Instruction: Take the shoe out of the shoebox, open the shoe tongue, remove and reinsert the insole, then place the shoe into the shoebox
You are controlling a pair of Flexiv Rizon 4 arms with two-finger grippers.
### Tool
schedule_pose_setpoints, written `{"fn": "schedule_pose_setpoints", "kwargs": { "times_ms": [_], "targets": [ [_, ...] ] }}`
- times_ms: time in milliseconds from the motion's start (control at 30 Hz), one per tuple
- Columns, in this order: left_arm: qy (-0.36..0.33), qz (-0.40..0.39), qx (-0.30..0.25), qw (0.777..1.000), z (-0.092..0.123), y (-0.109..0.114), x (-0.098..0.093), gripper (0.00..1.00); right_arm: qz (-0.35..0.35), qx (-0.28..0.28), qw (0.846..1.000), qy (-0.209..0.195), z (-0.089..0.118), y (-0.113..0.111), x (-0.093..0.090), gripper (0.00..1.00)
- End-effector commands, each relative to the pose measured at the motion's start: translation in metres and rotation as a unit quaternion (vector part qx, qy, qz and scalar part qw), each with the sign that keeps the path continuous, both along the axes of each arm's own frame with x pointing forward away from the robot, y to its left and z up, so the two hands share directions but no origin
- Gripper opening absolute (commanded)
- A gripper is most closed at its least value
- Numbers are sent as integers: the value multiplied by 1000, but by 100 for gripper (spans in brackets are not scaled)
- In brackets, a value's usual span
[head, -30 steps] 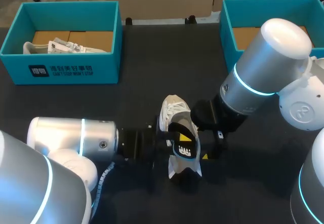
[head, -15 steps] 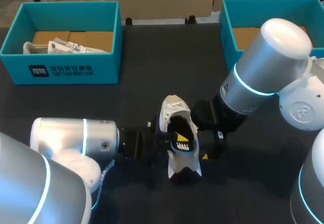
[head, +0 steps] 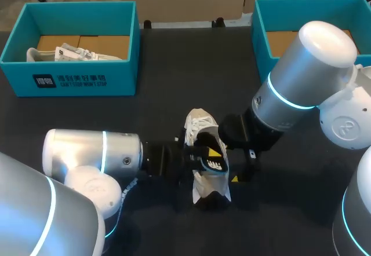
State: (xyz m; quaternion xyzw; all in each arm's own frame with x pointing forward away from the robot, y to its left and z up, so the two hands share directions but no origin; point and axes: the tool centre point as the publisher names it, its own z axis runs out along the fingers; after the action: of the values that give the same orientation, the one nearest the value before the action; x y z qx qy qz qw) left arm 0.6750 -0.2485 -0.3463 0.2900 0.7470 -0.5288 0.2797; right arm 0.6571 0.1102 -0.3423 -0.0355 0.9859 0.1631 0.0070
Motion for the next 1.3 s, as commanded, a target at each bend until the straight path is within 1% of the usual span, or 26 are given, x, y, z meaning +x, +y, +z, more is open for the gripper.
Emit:
{"fn": "schedule_pose_setpoints", "kwargs": {
  "times_ms": [33,167,267,467,533,567,600,767,900,1033,1167,1300],
  "targets": [
    [-4,2,-3,1000,7,7,-10,33,0,1,1000,-1,-1,0,0,100],
    [-9,11,-2,1000,14,11,-16,33,0,1,1000,-1,-1,0,0,100],
    [-9,19,-1,1000,19,14,-20,36,0,1,1000,-1,-1,0,0,100],
    [-6,22,9,1000,22,15,-23,31,0,1,1000,-1,-1,0,0,100],
    [-6,20,13,1000,21,13,-23,25,0,1,1000,-1,-1,0,0,100],
    [-9,19,18,1000,19,12,-23,2,0,1,1000,-1,-1,0,0,100],
    [-10,18,21,1000,18,11,-22,0,0,1,1000,-1,-1,0,0,100],
    [-15,0,24,1000,9,7,-17,0,0,1,1000,-1,-1,0,0,100],
    [-23,-1,33,999,-5,5,-2,0,0,1,1000,-1,-1,0,0,100],
    [-21,8,40,999,-14,4,11,0,0,1,1000,-1,-1,0,0,100],
    [-21,12,41,999,-15,4,12,0,0,1,1000,-1,-1,0,0,100],
    [-18,9,35,999,-10,6,7,0,0,1,1000,-1,-1,0,0,100]
  ]
}}
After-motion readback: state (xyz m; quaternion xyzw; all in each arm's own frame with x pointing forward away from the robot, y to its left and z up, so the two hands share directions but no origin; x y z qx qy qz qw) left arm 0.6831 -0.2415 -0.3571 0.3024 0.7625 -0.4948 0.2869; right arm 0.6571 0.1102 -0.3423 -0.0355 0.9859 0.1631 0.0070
